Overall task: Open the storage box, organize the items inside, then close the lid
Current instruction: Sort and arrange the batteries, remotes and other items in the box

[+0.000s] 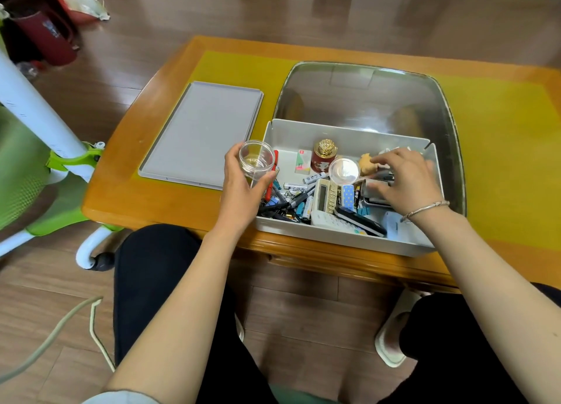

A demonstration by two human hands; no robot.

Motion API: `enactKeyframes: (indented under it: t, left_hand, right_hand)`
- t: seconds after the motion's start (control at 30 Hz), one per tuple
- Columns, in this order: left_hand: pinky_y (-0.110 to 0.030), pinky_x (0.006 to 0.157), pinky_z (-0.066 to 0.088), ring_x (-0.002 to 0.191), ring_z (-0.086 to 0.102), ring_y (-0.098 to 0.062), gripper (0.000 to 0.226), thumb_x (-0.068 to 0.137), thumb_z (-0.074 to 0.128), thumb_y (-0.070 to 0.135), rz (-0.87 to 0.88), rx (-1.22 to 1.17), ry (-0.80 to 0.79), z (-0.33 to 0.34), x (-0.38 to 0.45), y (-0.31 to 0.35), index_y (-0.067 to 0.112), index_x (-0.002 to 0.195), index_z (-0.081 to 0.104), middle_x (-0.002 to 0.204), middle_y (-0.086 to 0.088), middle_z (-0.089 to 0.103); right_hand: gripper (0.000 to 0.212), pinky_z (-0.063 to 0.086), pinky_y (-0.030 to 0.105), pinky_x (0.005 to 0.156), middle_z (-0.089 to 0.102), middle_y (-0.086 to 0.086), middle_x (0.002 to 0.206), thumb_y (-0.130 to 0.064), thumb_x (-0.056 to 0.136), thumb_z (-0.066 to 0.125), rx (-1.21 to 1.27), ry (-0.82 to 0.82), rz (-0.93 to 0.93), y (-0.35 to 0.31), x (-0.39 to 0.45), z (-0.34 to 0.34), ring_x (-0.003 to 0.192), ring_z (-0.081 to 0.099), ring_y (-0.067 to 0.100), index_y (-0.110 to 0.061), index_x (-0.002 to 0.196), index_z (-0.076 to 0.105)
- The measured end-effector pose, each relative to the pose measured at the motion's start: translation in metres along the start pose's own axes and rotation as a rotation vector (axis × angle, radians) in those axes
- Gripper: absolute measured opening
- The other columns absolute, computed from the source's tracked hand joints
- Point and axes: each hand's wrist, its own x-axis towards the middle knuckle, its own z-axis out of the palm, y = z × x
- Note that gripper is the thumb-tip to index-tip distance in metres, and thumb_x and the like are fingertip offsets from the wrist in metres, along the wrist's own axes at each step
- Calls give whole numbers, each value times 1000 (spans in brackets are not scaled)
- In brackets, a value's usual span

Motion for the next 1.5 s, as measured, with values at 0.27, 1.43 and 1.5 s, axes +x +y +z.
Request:
enactKeyframes:
  t: [0.27,1.43,1.5]
  left_hand:
    - [-25,98,46,128,43,-15,77,79,77,13,10,51,2,2,1,-5,26,138,29,141,1,40]
    - [-32,86,30,115,43,-18,69,70,74,51,303,685,-7,22,-22,18,26,129,47,128,4,53]
    - [-31,85,29,115,43,-17,70,71,75,51,307,683,-13,22,-22,17,27,129,47,129,5,54]
  right_hand:
    - [13,44,26,69,70,-5,99,-32,84,63,-293,-314,-55,-13,-15,1,93,63,23,-37,93,70]
    - [7,43,8,61,66,-7,74,-11,86,66,814,-7,-36,-95,-7,-7,64,56,-3,-16,86,71]
    - [8,40,9,59,68,-3,80,-15,84,68,767,-22,-88,-100,-5,-5,65,52,3,-17,91,72]
